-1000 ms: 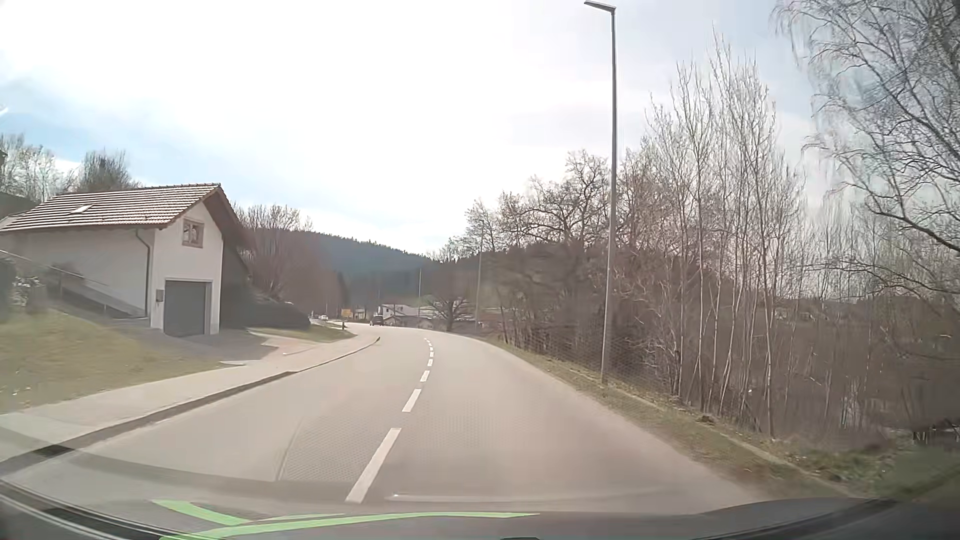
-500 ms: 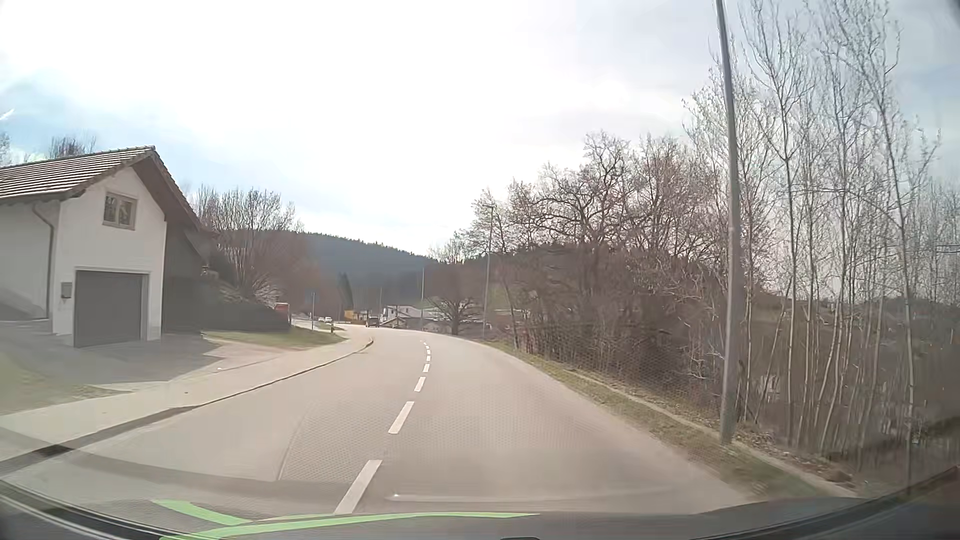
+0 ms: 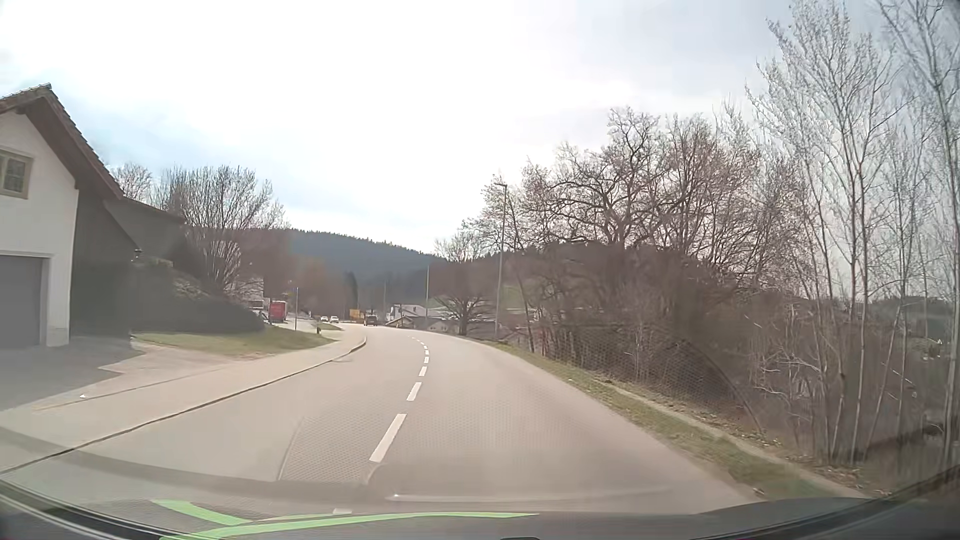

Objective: Follow the waypoints while adhering to traffic rules and regulations

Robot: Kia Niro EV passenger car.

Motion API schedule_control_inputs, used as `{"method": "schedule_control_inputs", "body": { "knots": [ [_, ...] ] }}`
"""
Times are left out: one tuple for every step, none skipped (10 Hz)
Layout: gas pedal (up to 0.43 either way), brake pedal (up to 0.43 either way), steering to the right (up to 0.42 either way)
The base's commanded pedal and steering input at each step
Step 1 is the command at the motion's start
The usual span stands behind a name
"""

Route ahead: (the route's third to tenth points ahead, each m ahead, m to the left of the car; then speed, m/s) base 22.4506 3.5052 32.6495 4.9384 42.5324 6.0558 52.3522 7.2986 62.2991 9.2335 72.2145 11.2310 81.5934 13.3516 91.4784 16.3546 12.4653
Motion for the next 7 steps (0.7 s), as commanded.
{"method": "schedule_control_inputs", "body": {
  "knots": [
    [0.059, 0.0, -0.01],
    [0.059, 0.0, -0.01],
    [0.059, 0.0, -0.01],
    [0.059, 0.0, -0.01],
    [0.059, 0.0, -0.01],
    [0.059, 0.0, -0.01],
    [0.059, 0.0, -0.01]
  ]
}}
